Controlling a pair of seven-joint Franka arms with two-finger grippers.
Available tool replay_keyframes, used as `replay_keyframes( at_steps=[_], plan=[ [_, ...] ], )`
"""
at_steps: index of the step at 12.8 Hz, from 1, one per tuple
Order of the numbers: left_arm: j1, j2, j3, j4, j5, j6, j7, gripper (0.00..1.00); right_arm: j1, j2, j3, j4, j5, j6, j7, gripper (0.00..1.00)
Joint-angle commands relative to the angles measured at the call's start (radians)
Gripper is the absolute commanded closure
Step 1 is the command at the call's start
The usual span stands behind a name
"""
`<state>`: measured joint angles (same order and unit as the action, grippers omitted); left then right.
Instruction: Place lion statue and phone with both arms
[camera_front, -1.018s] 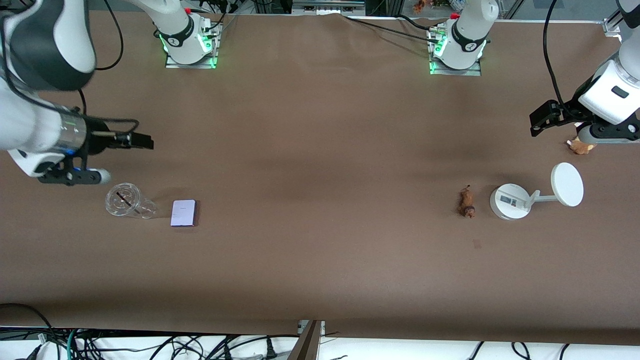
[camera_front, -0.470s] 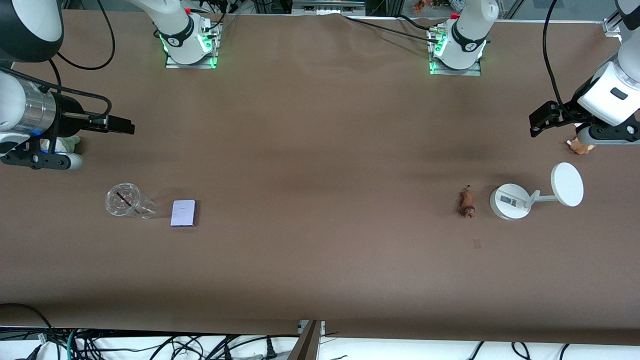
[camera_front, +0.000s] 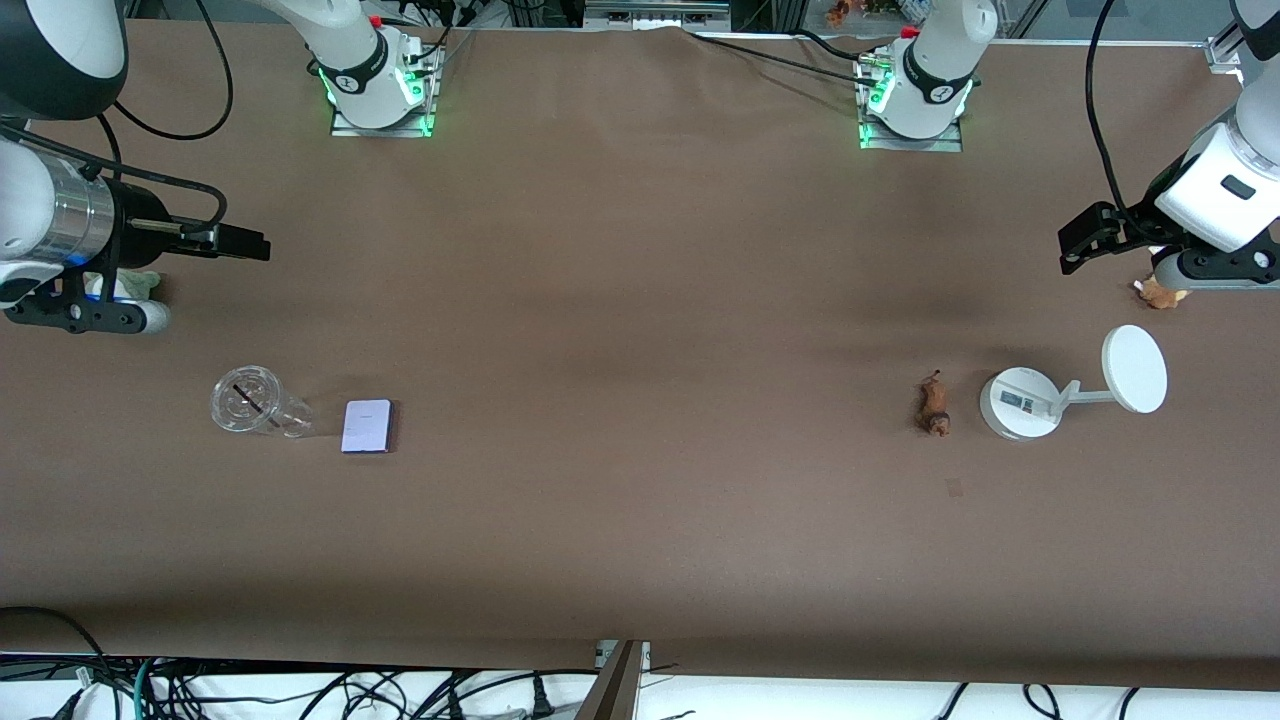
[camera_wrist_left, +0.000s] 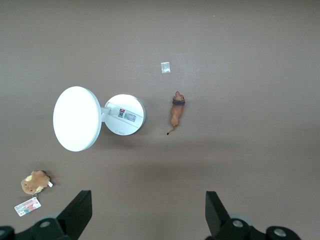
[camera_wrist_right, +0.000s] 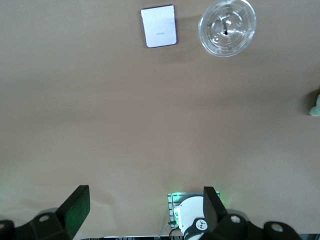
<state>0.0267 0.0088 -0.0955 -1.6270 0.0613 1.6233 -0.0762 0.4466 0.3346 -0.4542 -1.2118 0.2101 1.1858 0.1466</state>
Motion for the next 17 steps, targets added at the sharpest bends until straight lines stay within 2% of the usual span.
replay_keyframes(
  at_steps=[1,2,4,5,8,10,13,17],
  plan=[
    [0.009,0.014,-0.004,0.032,-0.017,-0.022,0.01,0.0,-0.072,-0.02,0.056,0.009,-0.017,-0.026,0.007,0.0],
    [0.009,0.014,-0.004,0.032,-0.017,-0.022,0.01,0.0,-0.169,-0.028,0.156,0.009,-0.027,-0.032,0.008,0.0],
    [0.009,0.014,-0.004,0.032,-0.017,-0.022,0.01,0.0,-0.366,-0.054,0.408,0.002,-0.13,-0.037,0.014,0.0],
    [0.009,0.014,-0.004,0.032,-0.017,-0.022,0.01,0.0,-0.437,-0.092,0.495,-0.047,-0.174,-0.026,0.019,0.01],
    [0.009,0.014,-0.004,0.032,-0.017,-0.022,0.01,0.0,-0.462,-0.253,0.514,-0.285,-0.181,0.119,-0.008,0.0],
    [0.009,0.014,-0.004,0.032,-0.017,-0.022,0.01,0.0,-0.463,-0.311,0.514,-0.369,-0.178,0.175,-0.073,0.0],
    [0.009,0.014,-0.004,0.032,-0.017,-0.022,0.01,0.0,-0.463,-0.393,0.514,-0.451,-0.175,0.251,-0.076,0.0],
    [0.009,0.016,-0.004,0.032,-0.017,-0.02,0.01,0.0,-0.462,-0.384,0.519,-0.445,-0.173,0.252,-0.076,0.0]
  ],
)
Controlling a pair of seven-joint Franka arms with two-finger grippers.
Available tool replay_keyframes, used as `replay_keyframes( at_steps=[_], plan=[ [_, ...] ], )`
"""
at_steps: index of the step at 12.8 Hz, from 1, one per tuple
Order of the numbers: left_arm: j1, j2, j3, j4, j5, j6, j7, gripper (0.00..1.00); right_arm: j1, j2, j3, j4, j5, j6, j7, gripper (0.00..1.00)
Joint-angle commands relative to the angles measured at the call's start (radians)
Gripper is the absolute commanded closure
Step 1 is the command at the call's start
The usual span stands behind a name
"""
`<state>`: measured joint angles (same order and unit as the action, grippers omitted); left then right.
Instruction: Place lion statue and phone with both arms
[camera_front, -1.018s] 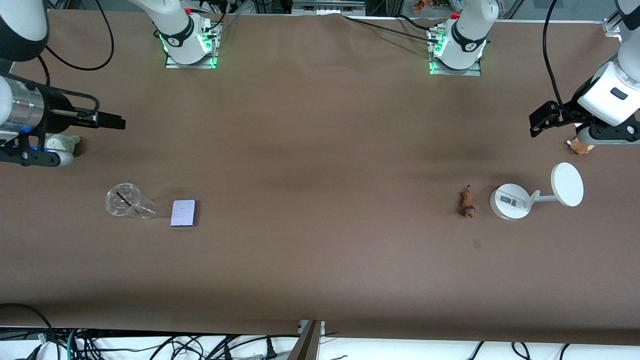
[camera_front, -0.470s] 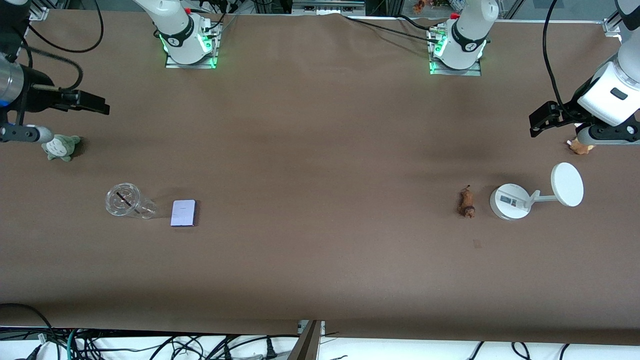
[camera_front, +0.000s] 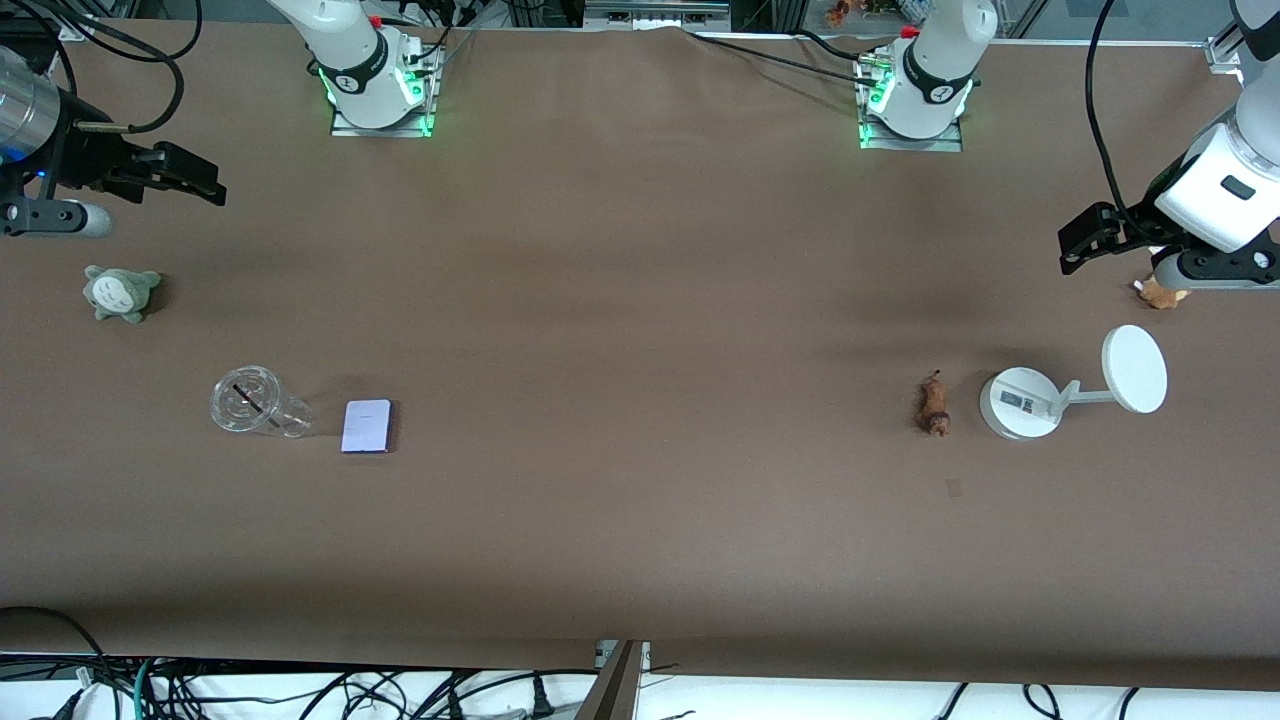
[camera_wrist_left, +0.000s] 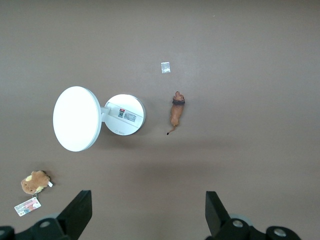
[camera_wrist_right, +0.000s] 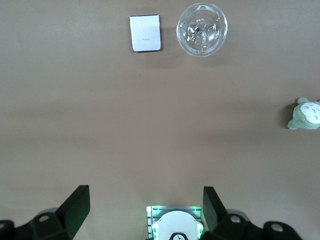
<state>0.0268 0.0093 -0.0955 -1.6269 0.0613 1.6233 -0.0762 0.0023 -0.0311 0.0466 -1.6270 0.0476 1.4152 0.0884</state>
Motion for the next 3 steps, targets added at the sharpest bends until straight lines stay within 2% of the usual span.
replay_keyframes(
  at_steps=[1,3],
  plan=[
    [0.009,0.014,-0.004,0.032,-0.017,-0.022,0.01,0.0,-0.019,-0.015,0.018,-0.028,-0.012,0.021,-0.018,0.0],
    [0.009,0.015,-0.004,0.032,-0.017,-0.02,0.01,0.0,-0.019,-0.01,0.018,-0.025,-0.011,0.022,-0.018,0.0]
  ],
)
